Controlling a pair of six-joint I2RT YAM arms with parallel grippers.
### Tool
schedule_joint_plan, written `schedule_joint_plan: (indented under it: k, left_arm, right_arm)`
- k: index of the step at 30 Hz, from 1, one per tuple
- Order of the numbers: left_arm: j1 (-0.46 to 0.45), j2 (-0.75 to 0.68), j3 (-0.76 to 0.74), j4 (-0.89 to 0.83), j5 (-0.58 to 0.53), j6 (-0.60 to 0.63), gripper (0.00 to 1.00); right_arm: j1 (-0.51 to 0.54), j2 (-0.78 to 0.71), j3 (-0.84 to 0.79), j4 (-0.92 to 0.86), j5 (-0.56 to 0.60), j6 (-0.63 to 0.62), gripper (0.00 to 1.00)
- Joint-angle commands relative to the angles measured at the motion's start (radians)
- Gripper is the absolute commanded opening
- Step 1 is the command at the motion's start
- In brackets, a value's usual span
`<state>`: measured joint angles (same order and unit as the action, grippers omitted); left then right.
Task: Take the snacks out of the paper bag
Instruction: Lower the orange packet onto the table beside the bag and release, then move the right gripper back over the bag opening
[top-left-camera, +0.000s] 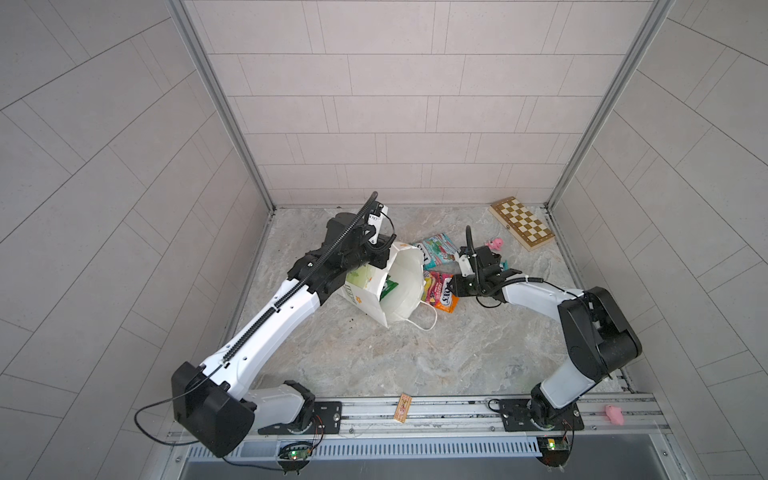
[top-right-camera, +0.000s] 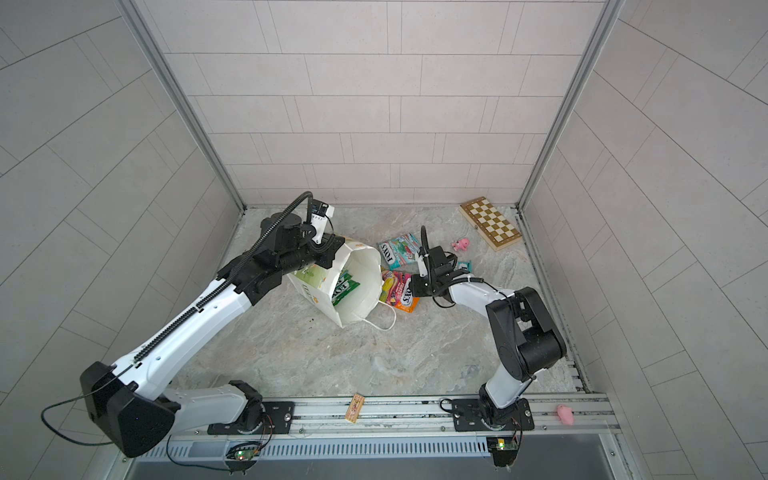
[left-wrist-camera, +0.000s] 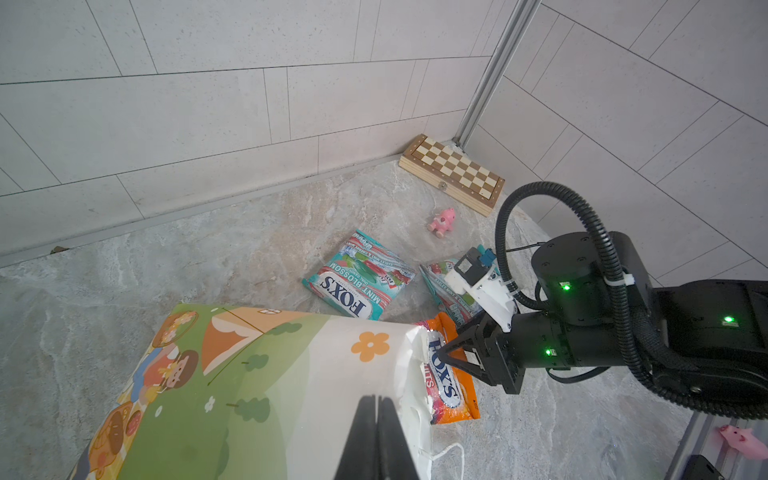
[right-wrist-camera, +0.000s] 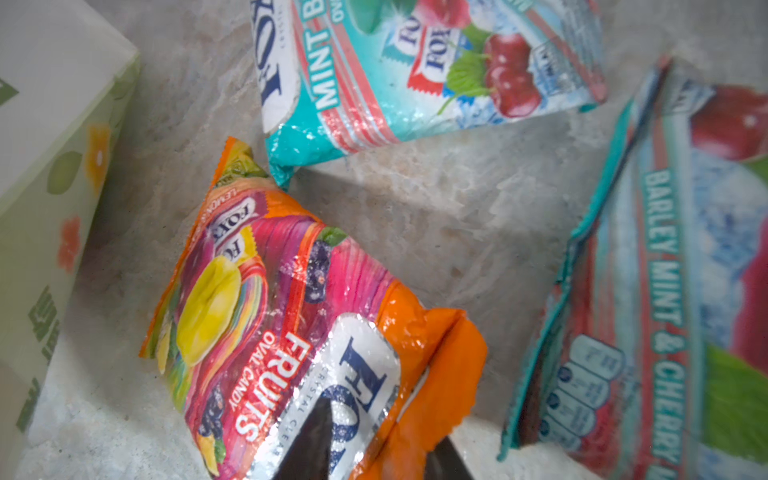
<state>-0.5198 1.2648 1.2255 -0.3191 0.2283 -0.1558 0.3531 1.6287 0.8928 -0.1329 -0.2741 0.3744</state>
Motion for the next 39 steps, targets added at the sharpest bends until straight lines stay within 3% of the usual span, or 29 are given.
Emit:
schedule_joint_plan:
  k: [1,7,15,21,30,39]
  left_arm:
    - [-0.002,-0.015,-0.002,0.02,0.008,0.01,0.0]
    - [-0.002,-0.016,-0.002,0.02,0.012,0.011,0.0]
    - [-0.003,-0.018,0.0,0.022,0.03,0.009,0.0]
    - [-0.003,-0.022,-0.004,0.032,0.046,0.002,0.0]
    - [-0.005,-0.028,-0.01,0.046,0.063,-0.008,0.0]
    - [-0.004,-0.036,-0.018,0.062,0.08,-0.011,0.0]
  right_arm:
    - [0.002,-0.049,0.001,-0.034,0.077,-0.005,0.44]
    - [0.007,-0.19,-0.054,-0.038,0.122,-0.005,0.51]
    - [0.045,-0.394,-0.148,0.019,-0.069,0.096,0.52]
    - [0.177,-0.484,-0.155,0.067,-0.096,0.161,0.52]
    - [0.38,-0.412,-0.158,0.221,-0.079,0.218,0.48]
    - [0.461,-0.198,-0.038,0.246,-0.093,0.281,0.42]
